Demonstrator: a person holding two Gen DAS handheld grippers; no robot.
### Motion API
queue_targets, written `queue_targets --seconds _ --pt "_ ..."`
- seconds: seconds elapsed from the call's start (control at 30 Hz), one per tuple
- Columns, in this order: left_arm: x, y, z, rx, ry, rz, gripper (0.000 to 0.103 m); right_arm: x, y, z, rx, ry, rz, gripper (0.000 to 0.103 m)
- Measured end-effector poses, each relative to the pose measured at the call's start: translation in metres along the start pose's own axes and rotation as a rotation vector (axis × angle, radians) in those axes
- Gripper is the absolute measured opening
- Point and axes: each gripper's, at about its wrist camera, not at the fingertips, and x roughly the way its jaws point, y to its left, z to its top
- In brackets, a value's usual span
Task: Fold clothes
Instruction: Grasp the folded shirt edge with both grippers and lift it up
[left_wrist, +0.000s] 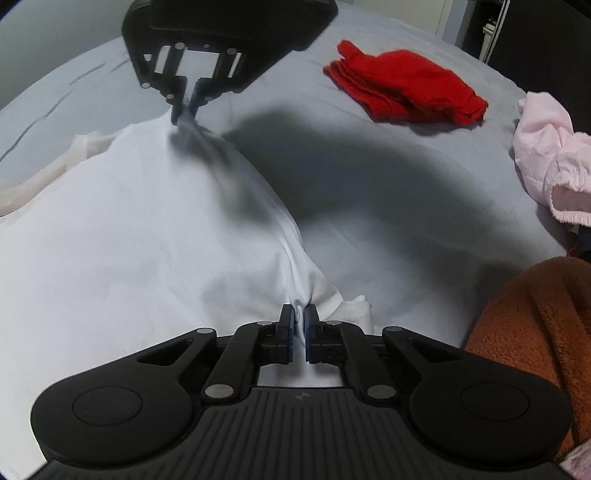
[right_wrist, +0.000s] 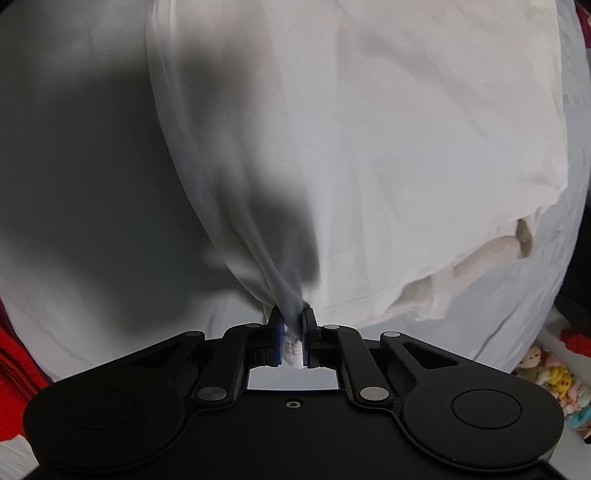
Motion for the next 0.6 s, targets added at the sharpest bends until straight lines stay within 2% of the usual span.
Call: queue_targets --seconds 0.43,0.6 --pt "-0.055 0.025 -0.015 -0.06 -0.098 0.06 0.004 -0.028 -0.028 -0.009 -0.042 0.061 -0.067 0.005" --pt "-0.072 0.047 -0.026 -0.108 -0.121 0.096 0.004 -0.036 -0.058 0.005 -0.068 0.079 -0.077 0.005"
